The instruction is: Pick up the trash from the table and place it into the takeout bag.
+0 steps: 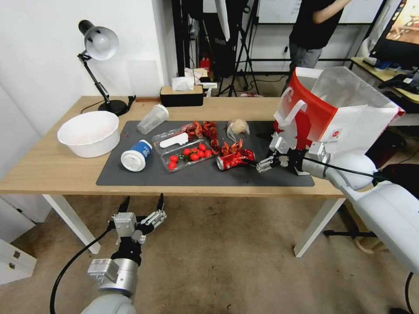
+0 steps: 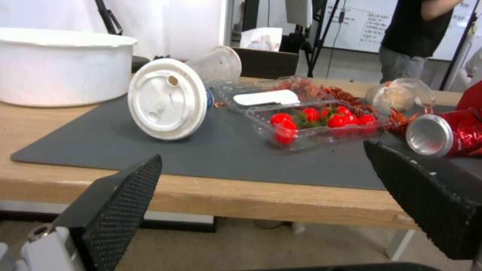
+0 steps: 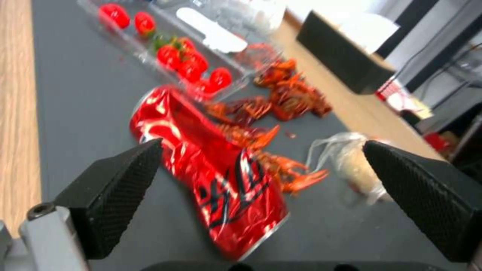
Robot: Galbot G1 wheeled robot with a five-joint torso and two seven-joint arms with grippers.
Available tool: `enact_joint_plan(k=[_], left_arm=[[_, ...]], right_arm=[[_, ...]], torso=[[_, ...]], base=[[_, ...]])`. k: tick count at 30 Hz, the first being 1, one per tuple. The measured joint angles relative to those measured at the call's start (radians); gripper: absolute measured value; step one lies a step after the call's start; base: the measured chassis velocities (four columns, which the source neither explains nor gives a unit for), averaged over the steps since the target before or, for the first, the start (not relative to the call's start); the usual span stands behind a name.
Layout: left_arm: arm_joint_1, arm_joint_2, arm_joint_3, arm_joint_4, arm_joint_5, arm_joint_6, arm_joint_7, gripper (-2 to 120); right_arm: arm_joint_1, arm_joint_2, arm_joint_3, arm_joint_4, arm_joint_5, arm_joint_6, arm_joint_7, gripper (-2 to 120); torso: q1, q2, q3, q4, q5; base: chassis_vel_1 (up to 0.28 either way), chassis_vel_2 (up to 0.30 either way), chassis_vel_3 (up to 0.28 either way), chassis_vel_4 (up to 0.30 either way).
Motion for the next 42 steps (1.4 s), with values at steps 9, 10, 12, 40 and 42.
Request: enact_joint_plan(k=[9,10,12,40,42], left_arm=[[-0.001,0.002,-0.005,0.001,0.0,0.0,0.0,100],[-0.001,0.002,-0.005,0.001,0.0,0.0,0.0,100],[0.0,0.002,-0.006,0.001,0.0,0.0,0.0,100],[0.002,0.0,-0.012,-0.007,-0.001,0.0,-0.001,100],[0.002,0.0,-0.012,-0.007,-0.001,0.0,-0.001,100]], right_arm=[[0.11,0.016,-0.102,-0.113,0.009,-0.015,-0.093,100],[0.11,0.016,-0.102,-0.113,0.009,-0.015,-0.093,100],[0.13,0.023,-0.117,-0.138,0.01,-0.016,-0.112,100],[0.163,0.071,-0.149,-0.229,0.015,-0.018,-0.165,97],[0.162,0.072,-0.149,-0.229,0.015,-0.018,-0.165,96]], torso=[[0.0,0.0,0.0,0.0002,0.0001],[0.0,0.0,0.0,0.0002,0.0001],[0.0,0.0,0.0,0.0002,-0.0001],[0.0,0.0,0.0,0.0001,0.0],[0.0,0.0,0.0,0.0001,0.0001]], base=[[0.0,0.0,0.0,0.0],[0.0,0.0,0.0,0.0],[0.0,0.0,0.0,0.0],[0.0,0.0,0.0,0.0],[0.0,0.0,0.0,0.0]])
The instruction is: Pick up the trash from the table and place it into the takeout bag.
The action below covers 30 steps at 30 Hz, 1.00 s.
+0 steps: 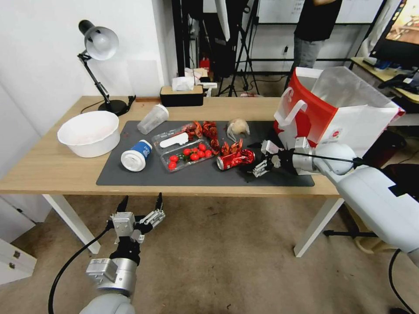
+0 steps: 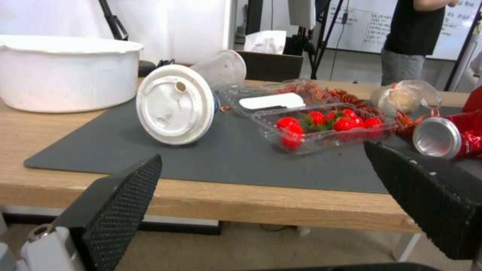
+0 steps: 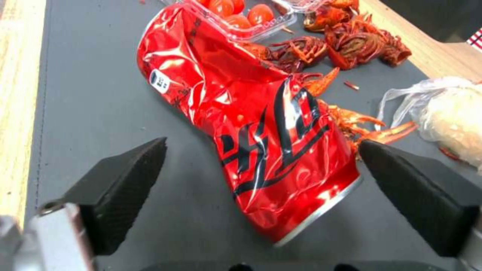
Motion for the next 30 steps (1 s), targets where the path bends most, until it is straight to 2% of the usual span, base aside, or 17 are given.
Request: enact_joint_plan(k=[4,6,14,24,30], left_arm=[[-0.001,0.0,0.0,0.0,0.005,0.0,0.0,100],[-0.001,0.0,0.0,0.001,0.009,0.0,0.0,100],[-0.003,0.005,-0.003,0.001,0.009,0.001,0.0,100],[-0.007,0.004,-0.004,0.001,0.01,0.001,0.0,100],[-0.005,0.003,-0.004,0.0,0.012,0.0,0.0,100]], right_arm=[[-0.003,0.003,0.0,-0.002,0.0,0.001,0.001,89],[-0.006,0.005,0.0,-0.005,0.001,0.002,0.005,76],[-0.018,0.008,0.0,-0.015,0.014,0.003,0.011,57],[-0.03,0.004,0.002,-0.011,0.036,0.002,0.026,55],[-0.063,-0.012,0.047,0.036,0.125,-0.007,0.067,55]], torso=[[0.0,0.0,0.0,-0.0001,0.0],[0.0,0.0,0.0,0.0,-0.0001],[0.0,0.0,0.0,-0.0001,-0.0001],[0.0,0.0,0.0,0.0001,-0.0001],[0.0,0.0,0.0,0.0001,0.0]], base=[[0.0,0.0,0.0,0.0],[0.0,0.0,0.0,0.0],[0.0,0.0,0.0,0.0],[0.0,0.0,0.0,0.0],[0.0,0.0,0.0,0.0]])
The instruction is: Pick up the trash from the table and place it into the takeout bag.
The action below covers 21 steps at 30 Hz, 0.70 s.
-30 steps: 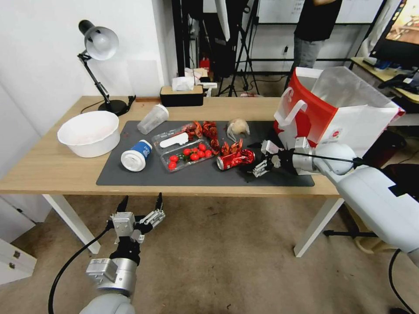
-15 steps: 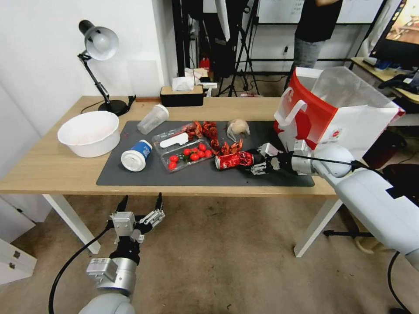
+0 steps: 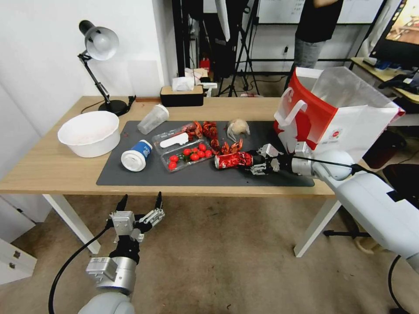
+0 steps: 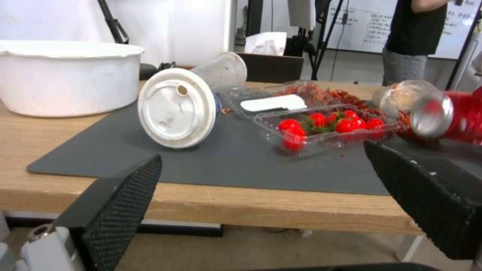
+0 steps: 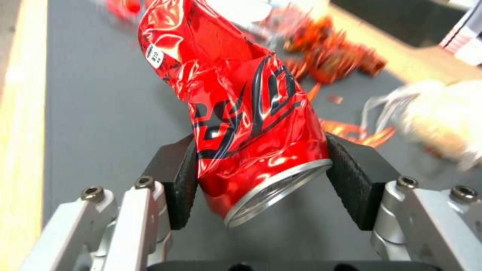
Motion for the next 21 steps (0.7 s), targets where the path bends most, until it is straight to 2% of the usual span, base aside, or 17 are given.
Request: enact_joint_plan(k=[6,8,10,13,14,15,16,18,19,21], left_arm=[[0.002,-0.002,0.002,-0.001,0.002,0.0,0.0,100],[0.003,-0.002,0.003,-0.004,0.003,-0.001,0.0,100],[0.003,-0.002,0.003,-0.004,0.004,-0.001,0.0,100],[0.004,-0.002,0.004,-0.004,0.006,-0.001,-0.001,100],[0.005,-0.004,0.006,-0.005,0.009,-0.001,-0.001,100],[0.005,-0.004,0.006,-0.005,0.009,-0.001,-0.001,100],[0.006,-0.004,0.009,-0.005,0.012,-0.002,-0.001,100],[0.007,-0.003,0.011,-0.005,0.016,-0.002,-0.001,100],[0.007,-0.003,0.011,-0.005,0.016,-0.002,-0.001,100],[0.008,-0.001,0.012,-0.005,0.019,-0.003,-0.001,100]], right_arm=[[-0.035,-0.024,0.054,0.081,0.093,-0.007,0.048,55],[-0.074,-0.04,0.108,0.171,0.203,-0.015,0.138,55],[-0.086,-0.043,0.121,0.196,0.228,-0.016,0.174,55],[-0.146,-0.051,0.17,0.281,0.29,-0.02,0.34,55],[-0.207,-0.052,0.221,0.368,0.327,-0.041,0.5,55],[-0.207,-0.052,0.221,0.368,0.327,-0.041,0.5,55],[-0.255,-0.052,0.266,0.448,0.376,-0.077,0.652,55],[-0.285,-0.055,0.305,0.527,0.436,-0.111,0.799,55],[-0.285,-0.055,0.305,0.527,0.436,-0.111,0.799,55],[-0.296,-0.068,0.329,0.575,0.466,-0.118,0.879,55]], torso=[[0.0,0.0,0.0,-0.0001,-0.0001],[0.0,0.0,0.0,-0.0001,-0.0001],[0.0,0.0,0.0,0.0001,-0.0002],[0.0,0.0,0.0,-0.0001,-0.0002],[0.0,0.0,0.0,-0.0004,0.0001],[0.0,0.0,0.0,-0.0004,0.0001],[0.0,0.0,0.0,-0.0003,0.0],[0.0,0.0,0.0,-0.0001,0.0],[0.0,0.0,0.0,-0.0001,0.0],[0.0,0.0,0.0,-0.0001,-0.0002]], base=[[0.0,0.0,0.0,0.0],[0.0,0.0,0.0,0.0],[0.0,0.0,0.0,0.0],[0.0,0.0,0.0,0.0],[0.0,0.0,0.0,0.0],[0.0,0.0,0.0,0.0],[0.0,0.0,0.0,0.0],[0.0,0.0,0.0,0.0],[0.0,0.0,0.0,0.0],[0.0,0.0,0.0,0.0]])
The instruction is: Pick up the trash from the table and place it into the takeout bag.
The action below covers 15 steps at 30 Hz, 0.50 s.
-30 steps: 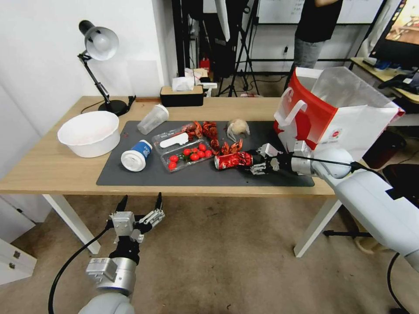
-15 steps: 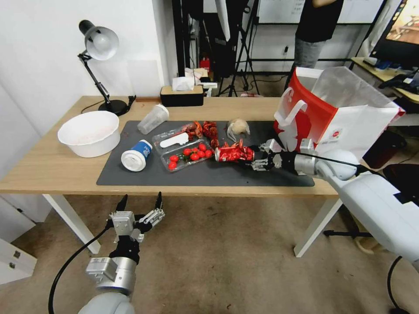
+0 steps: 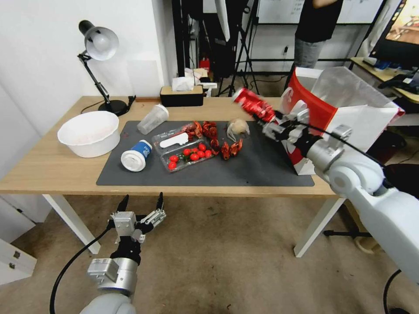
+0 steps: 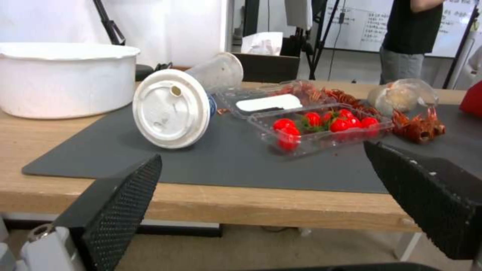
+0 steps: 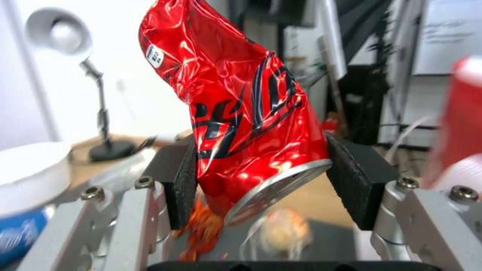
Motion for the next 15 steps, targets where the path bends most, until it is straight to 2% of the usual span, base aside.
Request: enact_joint_plan(k=[1,3,4,8,9,11,12,15], left_arm=[[0.0,0.0,0.0,0.0,0.0,0.0,0.0,100],[0.004,0.002,0.003,0.0,0.002,-0.001,0.0,100],[0.004,0.002,0.003,0.0,0.002,-0.001,0.0,100],[0.01,0.01,-0.001,-0.013,0.002,-0.002,0.0,100],[0.01,0.01,-0.001,-0.013,0.002,-0.002,0.0,100],[0.013,0.013,-0.002,-0.019,0.001,-0.002,-0.001,100],[0.013,0.013,-0.002,-0.019,0.001,-0.002,-0.001,100],[0.019,0.015,-0.001,-0.028,-0.001,-0.004,-0.003,100]], right_arm=[[0.0,0.0,0.0,0.0,0.0,0.0,0.0,55],[-0.001,-0.017,0.019,0.051,0.032,-0.007,0.105,55],[-0.001,-0.017,0.019,0.051,0.032,-0.007,0.105,55],[0.028,-0.022,0.027,0.13,0.081,-0.037,0.343,55],[0.028,-0.022,0.027,0.13,0.081,-0.037,0.343,55],[0.045,-0.018,0.027,0.143,0.094,-0.04,0.427,55],[0.045,-0.018,0.027,0.143,0.094,-0.04,0.427,55],[0.067,-0.015,0.029,0.142,0.095,-0.049,0.53,55]], torso=[[0.0,0.0,0.0,0.0,0.0],[0.0,0.0,0.0,0.0,0.0],[0.0,0.0,0.0,0.0,0.0],[0.0,0.0,0.0,0.0001,0.0],[0.0,0.0,0.0,0.0001,0.0],[0.0,0.0,0.0,0.0,0.0],[0.0,0.0,0.0,0.0,0.0],[0.0,0.0,0.0,0.0001,0.0001]], base=[[0.0,0.0,0.0,0.0],[0.0,0.0,0.0,0.0],[0.0,0.0,0.0,0.0],[0.0,0.0,0.0,0.0],[0.0,0.0,0.0,0.0],[0.0,0.0,0.0,0.0],[0.0,0.0,0.0,0.0],[0.0,0.0,0.0,0.0]])
